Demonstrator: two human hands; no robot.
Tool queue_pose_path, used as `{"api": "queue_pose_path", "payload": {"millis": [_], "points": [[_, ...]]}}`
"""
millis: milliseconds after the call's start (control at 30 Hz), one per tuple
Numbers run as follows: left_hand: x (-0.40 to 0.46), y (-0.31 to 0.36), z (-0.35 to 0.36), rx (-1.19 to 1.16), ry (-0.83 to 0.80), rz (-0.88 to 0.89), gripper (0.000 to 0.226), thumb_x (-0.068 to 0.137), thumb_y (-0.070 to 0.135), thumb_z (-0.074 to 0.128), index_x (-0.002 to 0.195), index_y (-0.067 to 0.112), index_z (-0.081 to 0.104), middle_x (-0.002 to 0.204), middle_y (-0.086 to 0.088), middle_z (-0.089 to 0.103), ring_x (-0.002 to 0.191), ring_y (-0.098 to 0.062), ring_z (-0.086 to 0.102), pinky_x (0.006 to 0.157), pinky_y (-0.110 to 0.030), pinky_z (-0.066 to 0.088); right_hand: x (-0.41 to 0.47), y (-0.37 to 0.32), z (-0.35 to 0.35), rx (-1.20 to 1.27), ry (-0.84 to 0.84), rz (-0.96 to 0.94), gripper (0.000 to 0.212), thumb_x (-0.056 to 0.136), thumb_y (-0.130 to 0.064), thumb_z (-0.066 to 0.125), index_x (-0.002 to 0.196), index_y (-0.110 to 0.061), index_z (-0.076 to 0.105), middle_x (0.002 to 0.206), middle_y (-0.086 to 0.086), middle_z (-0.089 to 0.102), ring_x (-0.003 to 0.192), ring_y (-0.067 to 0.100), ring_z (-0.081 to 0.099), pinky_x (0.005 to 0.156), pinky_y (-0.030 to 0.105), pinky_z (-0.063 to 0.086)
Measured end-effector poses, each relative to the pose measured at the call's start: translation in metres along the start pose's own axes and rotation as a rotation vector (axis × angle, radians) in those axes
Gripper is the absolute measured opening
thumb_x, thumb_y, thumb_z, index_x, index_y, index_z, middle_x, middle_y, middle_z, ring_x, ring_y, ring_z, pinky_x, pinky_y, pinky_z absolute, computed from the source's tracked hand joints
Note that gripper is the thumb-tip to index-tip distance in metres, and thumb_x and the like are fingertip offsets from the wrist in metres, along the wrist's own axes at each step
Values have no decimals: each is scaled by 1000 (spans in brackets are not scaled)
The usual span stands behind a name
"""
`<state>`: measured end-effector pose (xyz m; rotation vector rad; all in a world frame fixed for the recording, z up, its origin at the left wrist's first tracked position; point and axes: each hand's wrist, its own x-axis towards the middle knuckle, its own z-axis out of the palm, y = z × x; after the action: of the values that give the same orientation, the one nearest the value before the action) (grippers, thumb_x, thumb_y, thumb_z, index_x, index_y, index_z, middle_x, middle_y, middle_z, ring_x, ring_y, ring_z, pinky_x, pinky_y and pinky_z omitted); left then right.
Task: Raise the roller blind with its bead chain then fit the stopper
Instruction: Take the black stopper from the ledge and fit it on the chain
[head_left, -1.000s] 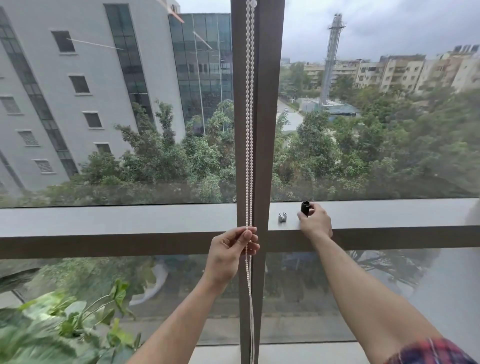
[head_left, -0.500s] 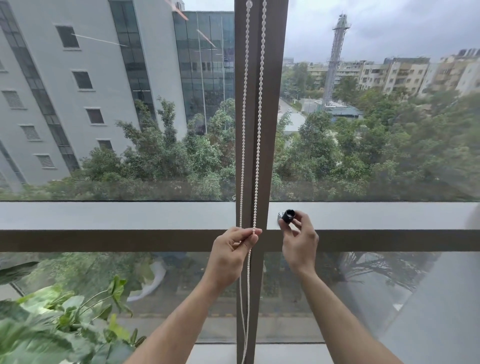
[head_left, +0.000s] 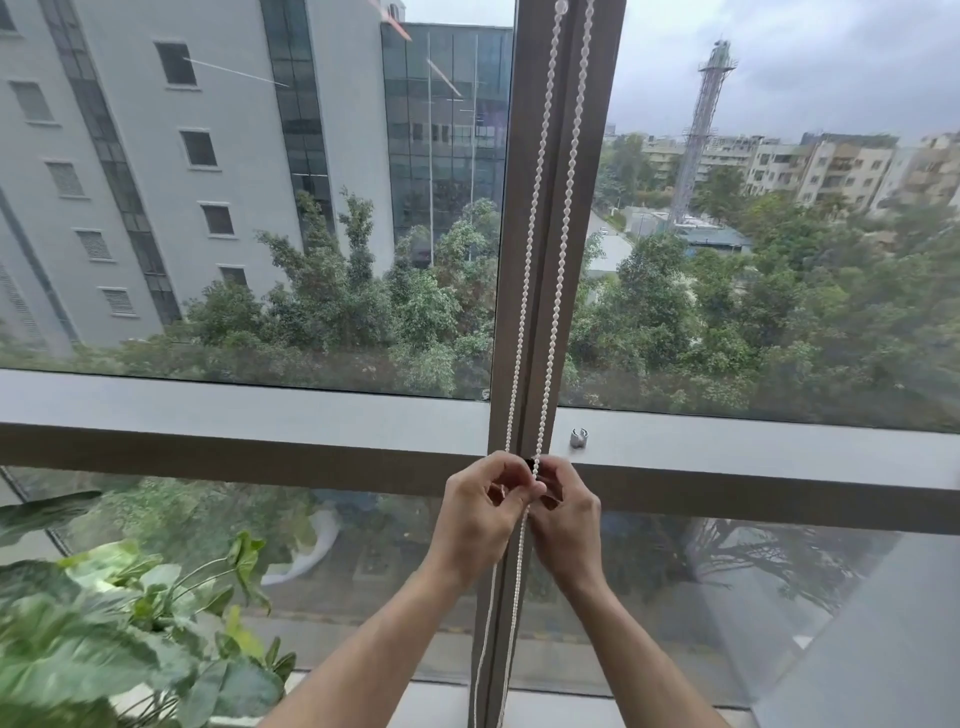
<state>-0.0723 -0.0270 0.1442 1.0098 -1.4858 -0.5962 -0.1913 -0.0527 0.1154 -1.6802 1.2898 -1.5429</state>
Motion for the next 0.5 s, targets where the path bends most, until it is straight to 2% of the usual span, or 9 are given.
{"api": "queue_pose_path", "payload": {"millis": [167,300,500], "points": [[-4,4,-4,83,36,80,18,81,9,77,84,23,67,80,7,69,69,-18,64,67,-34,54,-3,-1,-2,61,-33,21,41,81,2,68,93,-38,64,87,-12,76,83,2,72,76,14,52],[-6,5,-3,130,87,107,21,82,10,78,86,27,66,81,6,68,72,-12,64,68,-23,53,-7,-6,-2,80,-24,-7,41,82,-1,69,94,-39,64,91,-21,74,83,-1,71,75,11,51],[-4,8,-6,176,89,145,20,82,8,77,95,22,72,84,4,59,73,-7,60,70,-13,48,-8,-14,-4,96,-36,-58,48,84,3,69,93,-44,66,89,-18,76,81,4,73,74,16,54]]}}
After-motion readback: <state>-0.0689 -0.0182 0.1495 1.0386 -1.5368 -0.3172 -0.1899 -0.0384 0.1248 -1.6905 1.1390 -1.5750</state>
